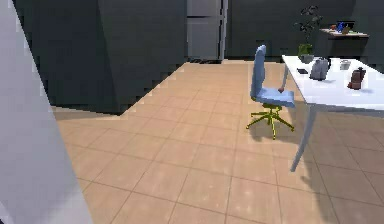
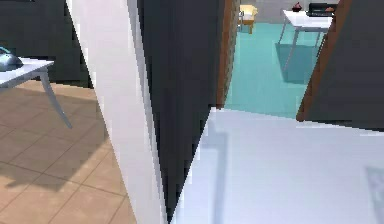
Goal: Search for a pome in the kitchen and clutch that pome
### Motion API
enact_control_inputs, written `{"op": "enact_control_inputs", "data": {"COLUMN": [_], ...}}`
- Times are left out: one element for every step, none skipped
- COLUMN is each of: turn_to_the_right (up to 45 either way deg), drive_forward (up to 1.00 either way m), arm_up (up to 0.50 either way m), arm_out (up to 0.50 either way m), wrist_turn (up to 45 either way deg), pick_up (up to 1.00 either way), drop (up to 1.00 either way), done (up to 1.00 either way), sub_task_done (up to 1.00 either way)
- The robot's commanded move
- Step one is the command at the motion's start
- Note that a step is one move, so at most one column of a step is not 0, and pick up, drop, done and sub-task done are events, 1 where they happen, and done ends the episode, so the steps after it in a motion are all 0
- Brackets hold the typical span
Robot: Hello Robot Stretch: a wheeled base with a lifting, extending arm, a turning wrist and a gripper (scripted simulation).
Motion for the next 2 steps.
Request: {"op": "enact_control_inputs", "data": {"turn_to_the_right": [6.0,0.0], "drive_forward": [0.0,1.0], "arm_up": [0.0,0.0], "arm_out": [0.0,0.0], "wrist_turn": [0.0,0.0], "pick_up": [0.0,0.0], "drop": [0.0,0.0], "done": [0.0,0.0], "sub_task_done": [0.0,0.0]}}
